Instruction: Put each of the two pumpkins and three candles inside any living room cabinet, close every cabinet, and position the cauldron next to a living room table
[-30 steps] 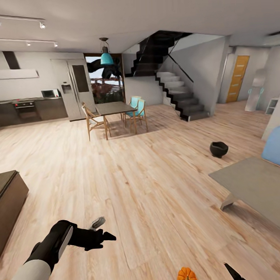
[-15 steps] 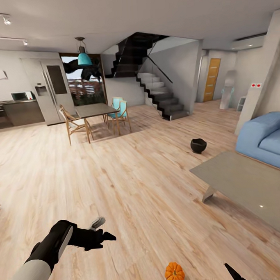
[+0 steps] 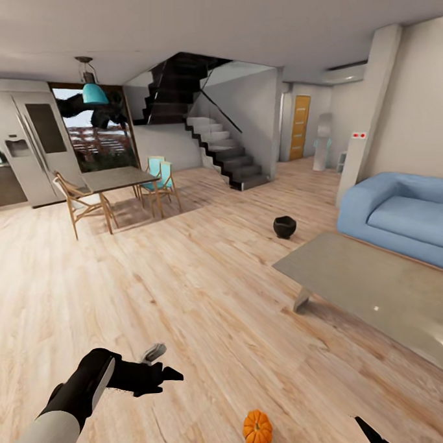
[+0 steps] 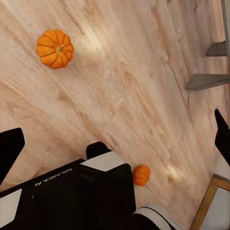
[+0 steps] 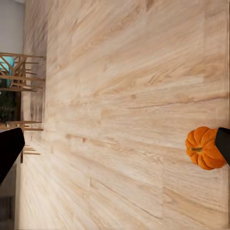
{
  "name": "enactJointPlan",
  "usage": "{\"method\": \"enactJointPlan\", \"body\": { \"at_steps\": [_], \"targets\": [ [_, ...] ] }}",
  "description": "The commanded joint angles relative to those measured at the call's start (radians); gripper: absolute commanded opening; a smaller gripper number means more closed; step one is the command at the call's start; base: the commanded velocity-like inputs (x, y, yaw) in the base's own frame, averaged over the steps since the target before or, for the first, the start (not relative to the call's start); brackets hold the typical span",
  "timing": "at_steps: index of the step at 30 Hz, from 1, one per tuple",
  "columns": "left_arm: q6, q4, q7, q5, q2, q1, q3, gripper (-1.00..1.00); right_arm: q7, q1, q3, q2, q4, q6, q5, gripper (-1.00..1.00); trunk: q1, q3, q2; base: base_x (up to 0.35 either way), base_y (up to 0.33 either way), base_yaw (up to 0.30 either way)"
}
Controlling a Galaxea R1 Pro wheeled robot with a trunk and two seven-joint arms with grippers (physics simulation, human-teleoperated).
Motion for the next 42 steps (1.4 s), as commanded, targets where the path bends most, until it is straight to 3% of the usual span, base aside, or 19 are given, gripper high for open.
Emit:
{"method": "enactJointPlan", "body": {
  "at_steps": [1,14,29,42],
  "targets": [
    [0.007,-0.001,-0.004,-0.003,0.000,0.000,0.003,1.00,0.003,-0.001,-0.002,0.000,0.001,0.010,-0.009,1.00,0.000,-0.001,-0.001,0.000,0.000,-0.289],
    [0.007,-0.001,-0.005,-0.003,0.004,0.000,0.004,1.00,0.004,-0.001,-0.002,0.001,0.001,0.008,-0.009,1.00,0.000,-0.001,-0.001,0.038,0.031,-0.278],
    [0.007,-0.001,-0.005,-0.002,0.004,0.000,0.003,1.00,0.005,-0.001,-0.001,0.003,0.001,0.008,-0.009,1.00,0.000,-0.001,-0.001,0.198,-0.006,-0.033],
    [0.007,-0.003,-0.007,-0.001,0.006,0.000,0.003,1.00,0.005,-0.001,-0.002,0.002,0.001,0.010,-0.010,1.00,0.000,-0.001,-0.001,0.031,-0.036,-0.233]
  ]
}}
